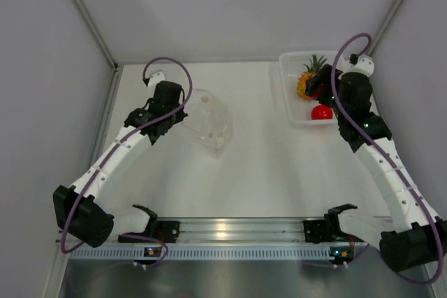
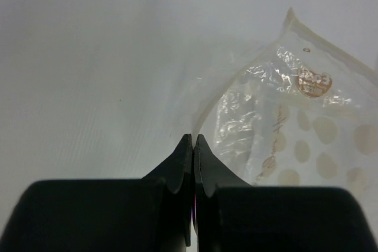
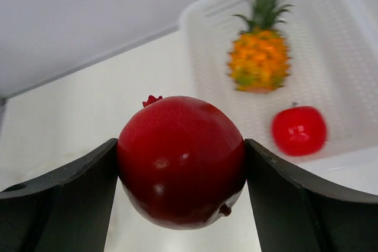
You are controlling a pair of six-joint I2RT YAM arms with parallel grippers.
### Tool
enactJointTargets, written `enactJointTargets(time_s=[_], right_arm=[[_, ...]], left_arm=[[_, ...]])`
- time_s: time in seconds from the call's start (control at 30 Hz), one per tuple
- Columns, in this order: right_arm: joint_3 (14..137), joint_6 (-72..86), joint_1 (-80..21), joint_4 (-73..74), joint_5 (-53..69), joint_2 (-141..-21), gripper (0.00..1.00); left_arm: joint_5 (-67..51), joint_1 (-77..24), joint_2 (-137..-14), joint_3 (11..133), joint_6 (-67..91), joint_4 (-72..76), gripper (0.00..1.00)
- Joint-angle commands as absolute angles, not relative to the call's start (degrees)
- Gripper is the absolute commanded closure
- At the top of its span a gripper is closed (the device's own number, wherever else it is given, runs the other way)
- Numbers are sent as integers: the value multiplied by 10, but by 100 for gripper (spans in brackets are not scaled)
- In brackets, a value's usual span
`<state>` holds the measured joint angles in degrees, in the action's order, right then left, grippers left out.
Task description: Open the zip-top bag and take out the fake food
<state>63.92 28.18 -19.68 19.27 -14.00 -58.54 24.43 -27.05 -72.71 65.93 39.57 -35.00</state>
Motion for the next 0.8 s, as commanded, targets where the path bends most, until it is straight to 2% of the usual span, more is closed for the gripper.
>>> enactJointTargets(time_s=[0.0,0.1,0.27,0.37,0.4,0.47,0.77], right_arm=[[658,257,-98,216,-134,-651,64],[682,237,-55,204,-140,-726,62],[728,232,-54,192,-134,-837,55],[751,237,-61,199,-135,-892,38],[758,233,-67,203,-138,-899,21],[765,232,-79,207,-147,-913,1],[751,216,-91,245,-141,-842,1]], left_arm=[[234,-236,-717,729,353,-381,100],[234,-206,-728,762,318,-401,100],[225,-145,-750,797,274,-421,100],[284,-140,-768,818,250,-436,100],[293,-139,-770,820,242,-436,100],[314,-138,-784,830,236,-438,100],[385,-138,-882,901,219,-461,100]])
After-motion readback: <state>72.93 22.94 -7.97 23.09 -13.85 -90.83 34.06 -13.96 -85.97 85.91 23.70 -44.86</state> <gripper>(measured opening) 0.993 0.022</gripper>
